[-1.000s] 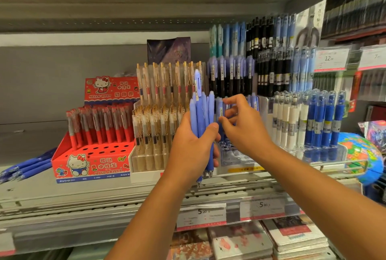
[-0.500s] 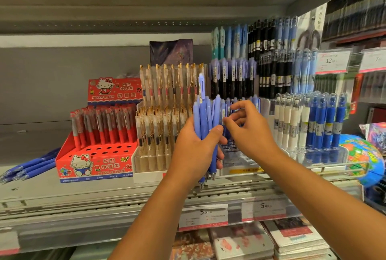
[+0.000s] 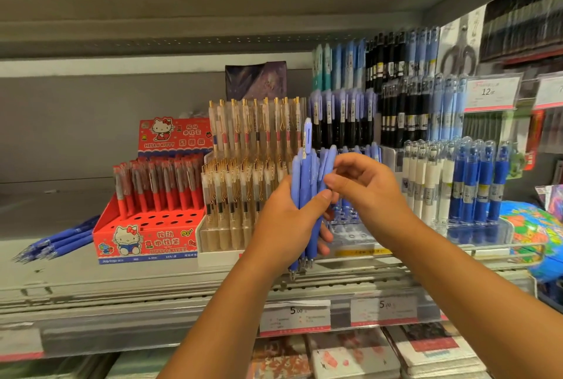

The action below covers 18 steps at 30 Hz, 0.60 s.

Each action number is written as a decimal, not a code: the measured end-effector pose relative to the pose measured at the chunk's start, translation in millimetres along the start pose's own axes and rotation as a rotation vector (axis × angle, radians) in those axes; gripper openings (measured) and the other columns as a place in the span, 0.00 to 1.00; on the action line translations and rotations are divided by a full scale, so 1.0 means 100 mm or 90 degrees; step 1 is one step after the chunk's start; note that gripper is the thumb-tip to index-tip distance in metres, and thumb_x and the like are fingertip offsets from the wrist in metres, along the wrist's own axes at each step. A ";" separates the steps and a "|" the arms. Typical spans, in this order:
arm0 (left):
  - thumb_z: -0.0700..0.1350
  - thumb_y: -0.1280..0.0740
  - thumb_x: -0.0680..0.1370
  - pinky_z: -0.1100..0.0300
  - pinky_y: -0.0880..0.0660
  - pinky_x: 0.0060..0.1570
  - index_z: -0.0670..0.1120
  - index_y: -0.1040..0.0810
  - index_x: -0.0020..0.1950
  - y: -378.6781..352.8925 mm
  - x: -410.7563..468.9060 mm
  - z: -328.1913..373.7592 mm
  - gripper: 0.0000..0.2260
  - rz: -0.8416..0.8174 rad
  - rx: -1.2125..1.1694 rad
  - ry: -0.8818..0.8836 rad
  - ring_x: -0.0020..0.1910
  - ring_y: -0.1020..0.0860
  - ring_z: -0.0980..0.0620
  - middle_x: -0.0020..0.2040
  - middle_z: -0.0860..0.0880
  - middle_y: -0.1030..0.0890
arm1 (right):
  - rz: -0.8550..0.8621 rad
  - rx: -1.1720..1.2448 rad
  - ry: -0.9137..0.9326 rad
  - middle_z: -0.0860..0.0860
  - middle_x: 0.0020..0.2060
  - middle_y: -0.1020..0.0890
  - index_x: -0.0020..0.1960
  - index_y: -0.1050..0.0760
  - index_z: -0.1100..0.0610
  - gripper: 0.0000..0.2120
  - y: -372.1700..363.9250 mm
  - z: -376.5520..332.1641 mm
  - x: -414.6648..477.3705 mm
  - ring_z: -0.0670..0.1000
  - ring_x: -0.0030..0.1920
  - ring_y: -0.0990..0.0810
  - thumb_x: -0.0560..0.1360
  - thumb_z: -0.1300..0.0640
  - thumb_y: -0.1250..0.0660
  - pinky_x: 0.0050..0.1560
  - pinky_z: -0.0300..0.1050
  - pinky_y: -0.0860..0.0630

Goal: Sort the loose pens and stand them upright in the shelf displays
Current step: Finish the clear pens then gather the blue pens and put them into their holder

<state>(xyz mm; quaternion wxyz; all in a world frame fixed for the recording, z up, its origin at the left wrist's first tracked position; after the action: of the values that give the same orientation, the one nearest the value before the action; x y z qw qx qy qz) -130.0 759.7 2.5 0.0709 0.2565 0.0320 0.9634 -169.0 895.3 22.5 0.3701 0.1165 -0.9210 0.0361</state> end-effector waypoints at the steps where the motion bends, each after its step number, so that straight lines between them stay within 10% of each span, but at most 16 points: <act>1: 0.47 0.33 0.80 0.49 0.18 0.31 0.58 0.26 0.56 0.00 0.00 0.00 0.08 0.001 -0.008 0.008 0.31 0.19 0.45 0.38 0.48 0.17 | 0.003 0.020 -0.004 0.49 0.39 0.17 0.49 0.21 0.56 0.05 0.01 0.01 0.01 0.52 0.40 0.19 0.74 0.63 0.29 0.42 0.45 0.20; 18: 0.45 0.34 0.82 0.58 0.23 0.26 0.53 0.29 0.65 0.05 0.01 -0.05 0.12 0.121 0.114 0.014 0.24 0.22 0.44 0.43 0.48 0.18 | 0.195 0.016 0.139 0.57 0.44 0.21 0.66 0.32 0.52 0.20 0.15 -0.20 -0.05 0.50 0.41 0.16 0.78 0.65 0.33 0.36 0.41 0.19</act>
<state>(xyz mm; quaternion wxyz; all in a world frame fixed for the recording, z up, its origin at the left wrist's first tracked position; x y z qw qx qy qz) -133.5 755.0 -0.8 -0.0438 0.2533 0.0942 0.9618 -155.7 913.5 34.3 0.4567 -0.0252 -0.8817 0.1157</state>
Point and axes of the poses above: each hand's wrist, its own x-axis towards the middle knuckle, its own y-axis out of the back of the hand, z = x × y, the point moved 5 cm from there along x, towards the middle knuckle
